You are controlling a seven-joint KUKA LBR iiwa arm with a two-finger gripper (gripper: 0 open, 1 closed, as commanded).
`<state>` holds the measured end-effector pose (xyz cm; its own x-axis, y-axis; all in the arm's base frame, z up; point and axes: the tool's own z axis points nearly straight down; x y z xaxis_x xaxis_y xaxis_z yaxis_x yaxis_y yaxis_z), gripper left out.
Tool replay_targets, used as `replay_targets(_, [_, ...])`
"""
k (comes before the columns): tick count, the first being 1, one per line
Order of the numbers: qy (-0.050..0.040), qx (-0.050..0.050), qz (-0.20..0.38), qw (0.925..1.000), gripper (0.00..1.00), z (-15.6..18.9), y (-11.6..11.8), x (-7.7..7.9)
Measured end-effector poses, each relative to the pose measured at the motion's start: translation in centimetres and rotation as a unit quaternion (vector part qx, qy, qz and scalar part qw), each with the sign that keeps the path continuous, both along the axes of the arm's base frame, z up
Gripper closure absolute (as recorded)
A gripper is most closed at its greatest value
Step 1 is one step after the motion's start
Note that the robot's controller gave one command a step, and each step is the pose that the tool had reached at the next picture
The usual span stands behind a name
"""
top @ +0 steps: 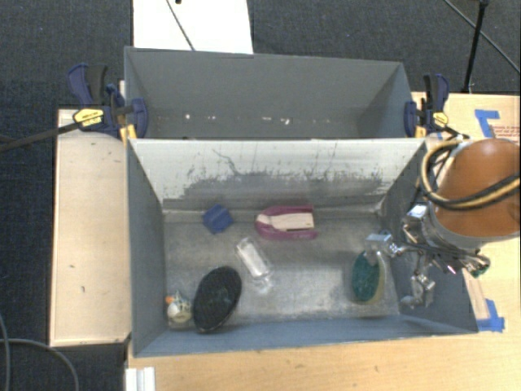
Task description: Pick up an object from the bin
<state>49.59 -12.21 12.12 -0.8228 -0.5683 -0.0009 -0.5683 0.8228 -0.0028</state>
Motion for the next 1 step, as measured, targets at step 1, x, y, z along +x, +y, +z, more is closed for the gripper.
replay_targets(1, [-0.0025,0.002,0.196,0.9806,0.00,-5.09,1.23,3.32])
